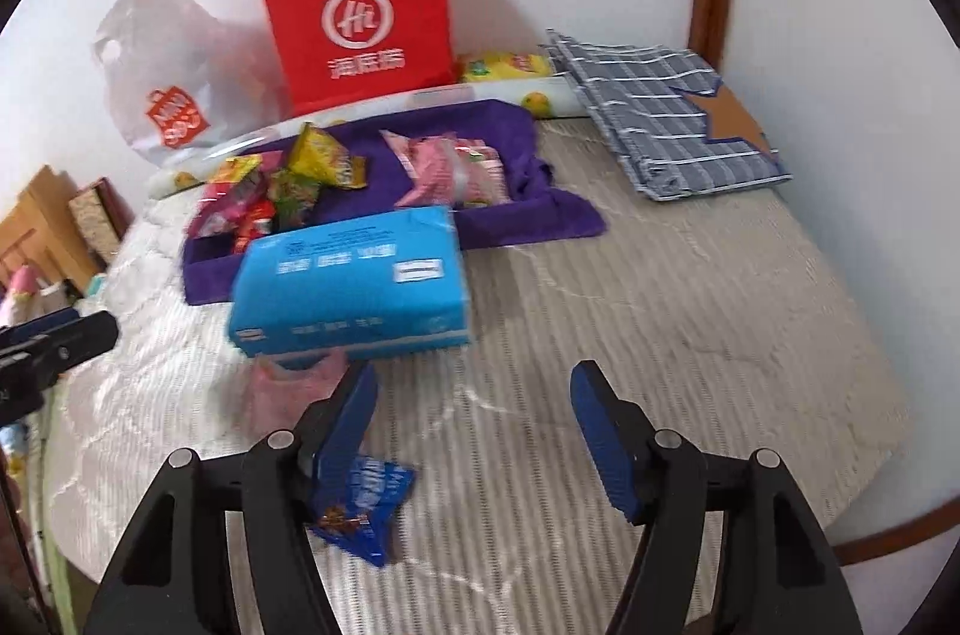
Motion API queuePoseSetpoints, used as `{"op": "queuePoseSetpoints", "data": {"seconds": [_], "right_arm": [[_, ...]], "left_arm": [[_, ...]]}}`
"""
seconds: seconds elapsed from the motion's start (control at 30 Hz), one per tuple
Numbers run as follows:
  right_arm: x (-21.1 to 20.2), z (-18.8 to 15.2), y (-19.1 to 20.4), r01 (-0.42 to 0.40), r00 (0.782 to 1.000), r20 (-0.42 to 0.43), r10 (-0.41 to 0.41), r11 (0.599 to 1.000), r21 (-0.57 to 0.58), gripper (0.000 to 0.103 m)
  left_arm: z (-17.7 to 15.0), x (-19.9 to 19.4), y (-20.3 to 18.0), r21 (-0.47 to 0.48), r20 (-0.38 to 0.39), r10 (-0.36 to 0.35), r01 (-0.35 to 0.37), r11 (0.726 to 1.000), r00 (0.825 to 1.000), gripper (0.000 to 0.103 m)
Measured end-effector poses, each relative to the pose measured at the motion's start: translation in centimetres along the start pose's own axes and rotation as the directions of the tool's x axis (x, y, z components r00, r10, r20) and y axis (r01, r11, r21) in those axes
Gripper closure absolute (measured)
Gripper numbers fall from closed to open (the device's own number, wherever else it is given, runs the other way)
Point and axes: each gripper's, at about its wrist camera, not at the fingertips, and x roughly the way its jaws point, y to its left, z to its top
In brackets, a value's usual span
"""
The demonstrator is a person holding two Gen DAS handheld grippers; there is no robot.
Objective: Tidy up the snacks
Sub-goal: 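Grasp the small blue snack packet with the right gripper while the left moves toward the pink pastry packet, then grasp the pink pastry packet with the left gripper while the right lifts the blue packet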
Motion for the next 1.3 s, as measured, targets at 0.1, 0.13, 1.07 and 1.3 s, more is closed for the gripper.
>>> {"op": "queuePoseSetpoints", "data": {"seconds": [0.1, 0.13, 1.07, 1.3], "right_arm": [[-0.3, -0.3, -0.6, 0.010, 1.000, 0.019, -0.010, 1.000, 0.009, 0.038], [-0.4, -0.5, -0.7, 0.005, 1.000, 0.029, -0.006, 1.000, 0.011, 0.038], [3.3, -4.1, 3.0, -0.180, 0.981, -0.085, 0.174, 0.982, -0.057, 0.044], [4.6, -4.3, 2.8, -0.187, 0.976, -0.117, 0.183, 0.982, -0.031, 0.044]], "left_arm": [[0.2, 0.3, -0.3, 0.006, 0.011, 0.018, -0.018, 1.000, 1.000, 0.037], [0.2, 0.4, -0.5, 0.011, 0.017, 0.014, -0.014, 1.000, 1.000, 0.037], [-1.0, 2.5, 0.6, -0.016, 0.035, -0.026, 0.026, 1.000, 0.999, 0.041], [-1.3, 4.2, 1.7, -0.037, -0.012, -0.035, 0.034, 0.999, 0.999, 0.041]]}}
